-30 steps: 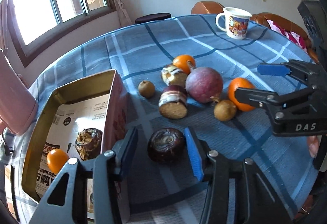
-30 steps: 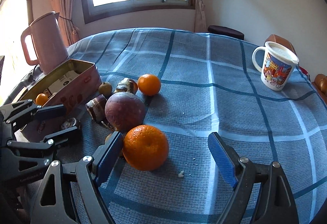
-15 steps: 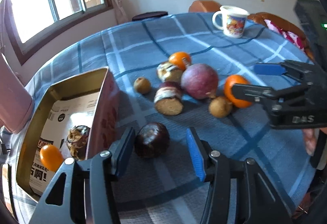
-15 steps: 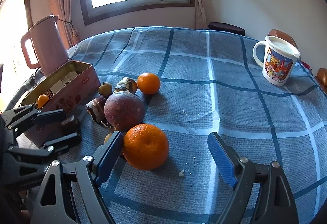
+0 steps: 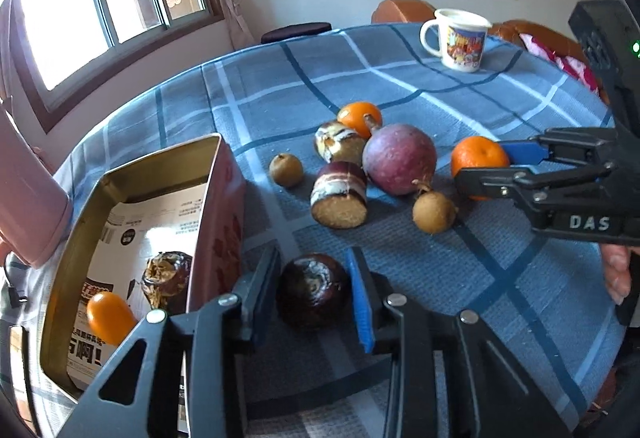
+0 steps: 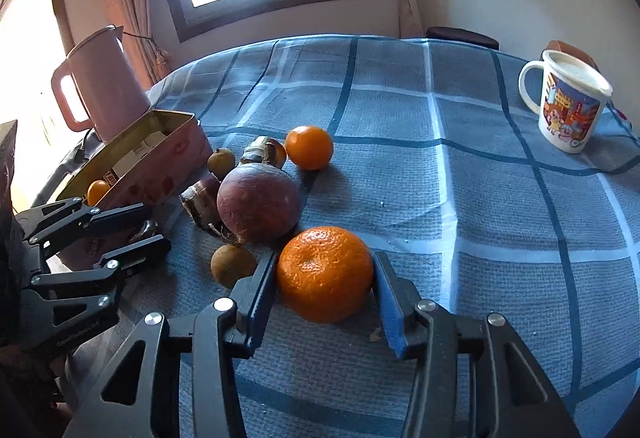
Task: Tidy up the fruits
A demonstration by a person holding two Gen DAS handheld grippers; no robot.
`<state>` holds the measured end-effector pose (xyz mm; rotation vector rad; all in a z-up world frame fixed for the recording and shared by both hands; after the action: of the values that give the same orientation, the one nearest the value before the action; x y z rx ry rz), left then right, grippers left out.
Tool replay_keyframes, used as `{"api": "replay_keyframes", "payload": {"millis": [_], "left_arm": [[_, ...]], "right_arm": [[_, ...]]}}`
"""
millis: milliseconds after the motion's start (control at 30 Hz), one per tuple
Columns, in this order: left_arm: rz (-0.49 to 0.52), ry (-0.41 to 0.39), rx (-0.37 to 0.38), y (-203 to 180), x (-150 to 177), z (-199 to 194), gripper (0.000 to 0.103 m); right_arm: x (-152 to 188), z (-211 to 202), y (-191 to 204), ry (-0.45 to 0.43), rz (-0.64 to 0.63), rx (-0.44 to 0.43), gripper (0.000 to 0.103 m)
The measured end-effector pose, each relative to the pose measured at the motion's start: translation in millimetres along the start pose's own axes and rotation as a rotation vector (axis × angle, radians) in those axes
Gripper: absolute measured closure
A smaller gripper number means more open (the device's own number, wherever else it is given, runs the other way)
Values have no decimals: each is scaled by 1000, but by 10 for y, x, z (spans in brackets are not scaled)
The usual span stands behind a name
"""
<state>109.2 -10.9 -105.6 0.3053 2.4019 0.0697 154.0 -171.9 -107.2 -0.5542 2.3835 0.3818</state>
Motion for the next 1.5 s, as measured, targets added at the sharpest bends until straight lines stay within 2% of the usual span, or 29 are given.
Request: {"api": "replay_keyframes", "payload": {"millis": [233, 300, 700, 1000, 1500], "left_arm": [[3, -51, 60, -115, 10, -145, 74], [10, -55, 55, -137, 7, -155, 74], [-84, -118, 169, -71, -7, -274, 75], [-125, -183, 178, -2, -18, -361, 75], [-120, -272, 143, -28, -38, -501, 75]], "right_arm": [[-16, -100, -1, -48, -4, 19, 54], [-21, -129, 9, -64, -11, 33, 54], [-30, -171, 24, -88, -21, 46, 54], [-24, -284, 73, -148, -47, 58, 54], [-16, -454, 159, -236, -83, 80, 54]]}}
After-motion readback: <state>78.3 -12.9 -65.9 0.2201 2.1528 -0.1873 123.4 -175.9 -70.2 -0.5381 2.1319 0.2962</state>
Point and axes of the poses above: each gripper's, at about its wrist camera, not at the fingertips, and z roughly the way its jaws point, y to its left, x to its underside, the point moved 4 cm from there along z, roughly the way its jaws point, and after that the axes turned 3 degrees about y, right-handed, at the moved point
